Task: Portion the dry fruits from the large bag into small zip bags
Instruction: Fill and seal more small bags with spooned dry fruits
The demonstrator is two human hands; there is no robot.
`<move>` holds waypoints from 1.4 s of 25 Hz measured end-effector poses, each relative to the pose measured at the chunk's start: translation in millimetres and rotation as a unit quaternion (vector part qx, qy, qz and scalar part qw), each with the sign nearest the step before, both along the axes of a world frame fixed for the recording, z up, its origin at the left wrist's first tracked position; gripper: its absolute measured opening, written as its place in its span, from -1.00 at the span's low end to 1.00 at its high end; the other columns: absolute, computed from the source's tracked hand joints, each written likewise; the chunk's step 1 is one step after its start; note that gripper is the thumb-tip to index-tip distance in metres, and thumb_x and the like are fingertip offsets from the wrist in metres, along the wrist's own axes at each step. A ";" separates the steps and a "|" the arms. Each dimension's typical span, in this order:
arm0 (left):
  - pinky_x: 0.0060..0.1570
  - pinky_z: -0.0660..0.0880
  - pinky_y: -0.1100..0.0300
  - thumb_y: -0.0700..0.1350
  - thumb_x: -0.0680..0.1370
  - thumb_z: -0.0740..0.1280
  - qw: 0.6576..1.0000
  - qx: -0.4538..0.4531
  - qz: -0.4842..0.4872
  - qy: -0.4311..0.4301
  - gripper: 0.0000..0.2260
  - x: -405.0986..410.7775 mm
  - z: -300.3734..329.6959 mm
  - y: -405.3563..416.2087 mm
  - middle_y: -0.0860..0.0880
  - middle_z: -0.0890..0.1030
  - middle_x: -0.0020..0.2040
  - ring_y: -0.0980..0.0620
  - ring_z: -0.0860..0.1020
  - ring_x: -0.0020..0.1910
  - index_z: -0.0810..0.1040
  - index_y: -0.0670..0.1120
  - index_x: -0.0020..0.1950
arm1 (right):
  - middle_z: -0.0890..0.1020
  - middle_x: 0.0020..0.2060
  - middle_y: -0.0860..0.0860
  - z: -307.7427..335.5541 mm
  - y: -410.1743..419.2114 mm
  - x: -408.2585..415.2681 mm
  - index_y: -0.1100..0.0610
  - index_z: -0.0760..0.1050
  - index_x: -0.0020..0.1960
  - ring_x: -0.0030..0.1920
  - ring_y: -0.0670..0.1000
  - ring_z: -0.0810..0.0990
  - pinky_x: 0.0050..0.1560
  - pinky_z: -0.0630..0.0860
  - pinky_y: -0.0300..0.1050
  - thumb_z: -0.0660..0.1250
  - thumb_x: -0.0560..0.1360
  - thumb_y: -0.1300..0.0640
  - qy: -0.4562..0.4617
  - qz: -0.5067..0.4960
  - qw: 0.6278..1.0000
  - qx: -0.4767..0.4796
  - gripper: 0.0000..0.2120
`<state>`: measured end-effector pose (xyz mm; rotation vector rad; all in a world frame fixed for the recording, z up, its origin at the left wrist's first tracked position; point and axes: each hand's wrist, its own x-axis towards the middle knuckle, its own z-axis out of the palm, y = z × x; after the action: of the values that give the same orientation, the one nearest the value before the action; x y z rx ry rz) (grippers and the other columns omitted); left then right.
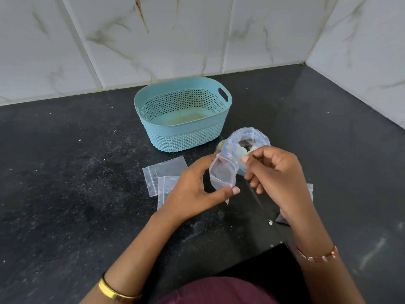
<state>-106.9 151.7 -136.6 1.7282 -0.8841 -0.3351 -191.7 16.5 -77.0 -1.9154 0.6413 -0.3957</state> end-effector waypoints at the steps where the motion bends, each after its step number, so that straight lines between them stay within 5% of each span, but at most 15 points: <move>1: 0.08 0.40 0.43 0.08 0.32 0.48 1.000 0.002 0.001 0.013 -0.53 0.2 -0.4 -0.1 0.11 0.59 0.09 0.25 0.53 0.10 0.50 -0.01 0.17 | 0.61 -0.43 0.07 -1.6 -4.4 -1.9 0.12 0.55 -0.22 -0.50 -0.11 0.49 -0.46 0.45 -0.24 0.33 0.47 0.17 0.001 -0.018 1.000 -0.022 -0.90; 9: 0.07 0.34 0.56 -0.01 0.37 0.48 0.998 0.015 -0.005 0.062 -0.61 5.6 0.8 -1.9 0.24 0.56 0.12 0.36 0.48 0.14 0.45 0.23 0.12 | 0.59 -0.38 0.12 -9.1 -31.2 -1.1 0.15 0.55 -0.25 -0.39 0.01 0.50 -0.32 0.46 -0.14 0.34 0.46 0.19 -0.003 -0.077 0.991 -0.113 -0.89; 13: 0.08 0.34 0.56 0.01 0.38 0.48 0.997 0.029 -0.010 0.069 -0.61 9.6 -3.5 -3.7 0.26 0.55 0.13 0.36 0.47 0.15 0.44 0.24 0.14 | 0.56 -0.23 0.04 -21.9 -42.0 5.3 0.13 0.58 -0.12 -0.26 0.02 0.50 -0.34 0.35 -0.21 0.33 0.46 0.17 0.110 -0.055 0.947 -0.296 -0.94; 16: 0.09 0.34 0.56 -0.01 0.39 0.48 0.995 0.035 -0.022 0.086 -0.62 13.6 -5.9 -5.0 0.28 0.56 0.12 0.37 0.48 0.15 0.43 0.30 0.10 | 0.49 -0.14 0.02 -39.3 -46.5 12.2 0.14 0.55 0.11 -0.18 0.00 0.46 -0.29 0.30 -0.23 0.31 0.49 0.10 0.204 -0.029 0.912 -0.355 -0.77; 23: 0.07 0.37 0.55 -0.03 0.40 0.47 0.992 0.036 -0.045 0.111 -0.61 17.4 -11.6 -9.9 0.24 0.58 0.12 0.35 0.51 0.13 0.48 0.17 0.19 | 0.62 -0.07 0.07 -61.0 -53.2 24.0 0.12 0.54 0.05 -0.14 0.02 0.54 -0.15 0.43 -0.15 0.34 0.47 0.13 0.222 -0.065 0.936 -0.266 -0.83; 27: 0.13 0.40 0.47 -0.04 0.40 0.47 0.990 0.049 -0.049 0.119 -0.58 17.4 -12.5 -12.7 0.26 0.57 0.13 0.36 0.50 0.14 0.45 0.20 0.20 | 0.60 0.01 0.08 -64.8 -54.9 25.6 0.09 0.48 0.21 -0.01 0.06 0.57 -0.02 0.47 -0.11 0.34 0.48 0.09 0.242 -0.050 0.930 -0.271 -0.68; 32: 0.33 0.25 0.36 0.06 0.29 0.53 0.990 0.099 -0.013 0.095 -0.11 21.6 -12.1 -17.3 0.29 0.34 0.31 0.32 0.34 0.29 0.07 0.14 0.47 | 0.60 0.04 0.07 -63.8 -55.9 25.9 0.09 0.48 0.22 0.00 0.05 0.56 -0.04 0.47 -0.13 0.34 0.48 0.10 0.241 -0.046 0.930 -0.273 -0.68; 35: 0.32 0.25 0.29 0.06 0.30 0.52 0.991 0.115 -0.001 0.069 -0.11 24.1 -10.3 -19.7 0.13 0.36 0.37 0.16 0.32 0.37 0.06 0.11 0.49 | 0.59 0.04 0.07 -63.6 -55.4 26.3 0.10 0.49 0.21 0.00 0.06 0.56 -0.03 0.47 -0.13 0.34 0.48 0.11 0.239 -0.051 0.930 -0.276 -0.69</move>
<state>-82.8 132.0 -146.9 1.8901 -0.7705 -0.5699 -165.4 -38.8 -140.5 -2.5589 1.0309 -0.1754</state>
